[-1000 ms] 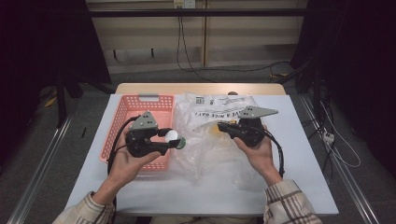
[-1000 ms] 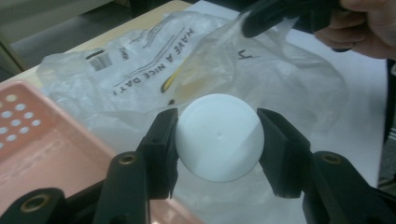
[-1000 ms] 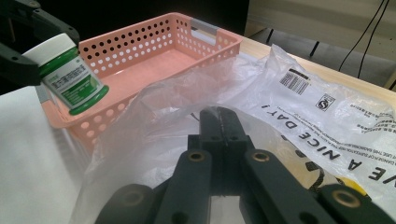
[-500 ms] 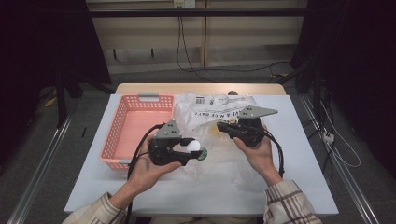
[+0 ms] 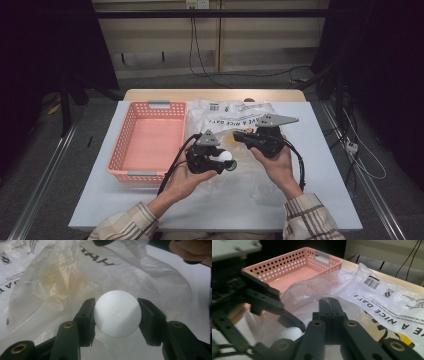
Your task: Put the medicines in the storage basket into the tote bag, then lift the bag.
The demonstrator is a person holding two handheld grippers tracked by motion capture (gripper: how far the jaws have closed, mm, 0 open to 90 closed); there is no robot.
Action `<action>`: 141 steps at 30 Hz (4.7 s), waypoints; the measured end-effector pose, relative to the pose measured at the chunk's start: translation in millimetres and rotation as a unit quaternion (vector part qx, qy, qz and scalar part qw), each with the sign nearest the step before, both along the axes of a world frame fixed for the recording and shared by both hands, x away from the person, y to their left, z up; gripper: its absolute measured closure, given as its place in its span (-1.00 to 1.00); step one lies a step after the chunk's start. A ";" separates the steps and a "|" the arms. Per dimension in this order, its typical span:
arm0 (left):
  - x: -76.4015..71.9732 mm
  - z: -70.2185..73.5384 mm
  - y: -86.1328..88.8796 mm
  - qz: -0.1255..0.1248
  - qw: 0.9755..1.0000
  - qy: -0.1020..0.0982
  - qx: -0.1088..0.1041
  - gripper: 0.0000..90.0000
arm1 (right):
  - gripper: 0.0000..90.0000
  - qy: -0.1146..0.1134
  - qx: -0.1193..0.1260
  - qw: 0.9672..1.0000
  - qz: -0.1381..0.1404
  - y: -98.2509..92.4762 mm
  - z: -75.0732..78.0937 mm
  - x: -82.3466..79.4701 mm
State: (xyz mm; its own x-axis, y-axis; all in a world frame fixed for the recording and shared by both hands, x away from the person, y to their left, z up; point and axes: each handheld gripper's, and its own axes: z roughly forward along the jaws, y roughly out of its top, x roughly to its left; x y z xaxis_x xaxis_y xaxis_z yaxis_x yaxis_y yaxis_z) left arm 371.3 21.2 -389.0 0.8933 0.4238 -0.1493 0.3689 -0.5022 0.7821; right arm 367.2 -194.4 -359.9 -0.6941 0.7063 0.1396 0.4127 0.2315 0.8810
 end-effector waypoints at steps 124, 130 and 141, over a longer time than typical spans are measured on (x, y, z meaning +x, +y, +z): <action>-89.2 -45.4 102.2 0.042 0.999 -0.012 0.027 -0.50 | -0.60 0.049 -0.051 0.992 -0.100 -85.4 -52.5 -111.1; -84.3 -48.7 99.9 0.029 0.999 -0.007 0.036 -0.29 | -0.60 0.053 -0.052 0.992 -0.098 -91.2 -56.6 -123.0; -84.4 -53.0 93.8 0.014 0.998 -0.008 0.053 -0.20 | -0.11 0.077 -0.074 0.993 -0.058 -81.0 -67.3 -134.9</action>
